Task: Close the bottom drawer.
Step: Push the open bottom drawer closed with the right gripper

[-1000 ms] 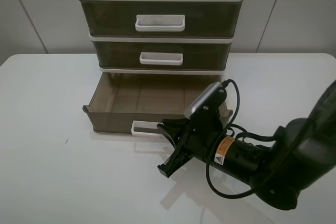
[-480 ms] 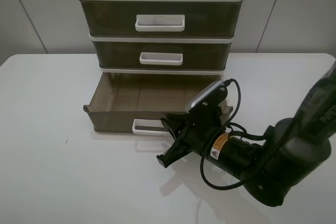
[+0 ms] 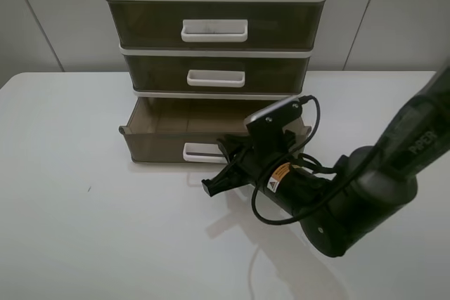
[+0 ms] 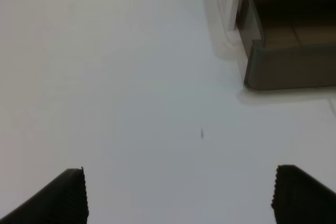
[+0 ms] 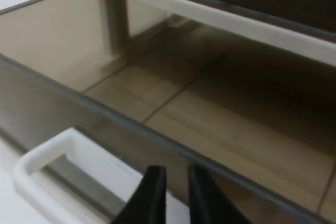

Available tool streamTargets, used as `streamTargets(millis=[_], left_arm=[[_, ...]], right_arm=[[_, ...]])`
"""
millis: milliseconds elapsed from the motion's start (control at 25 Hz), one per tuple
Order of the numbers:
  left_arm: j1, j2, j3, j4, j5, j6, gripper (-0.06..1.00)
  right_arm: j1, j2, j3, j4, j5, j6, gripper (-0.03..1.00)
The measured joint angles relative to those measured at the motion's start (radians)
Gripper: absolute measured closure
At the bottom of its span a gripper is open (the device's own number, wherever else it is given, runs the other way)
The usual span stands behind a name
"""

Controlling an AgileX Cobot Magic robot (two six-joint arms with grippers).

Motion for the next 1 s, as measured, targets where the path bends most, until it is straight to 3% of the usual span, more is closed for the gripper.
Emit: streamTargets(millis=[480,1000], left_arm=[[0.0,0.0,0.0,0.0,0.0,0.0,0.23],[0.0,0.0,0.0,0.0,0.0,0.0,0.23]], right_arm=[[0.001,0.006,-0.117,0.15,0.121,0.0,0.95],[0.001,0.08,-0.216,0.235,0.063,0.0,0.95]])
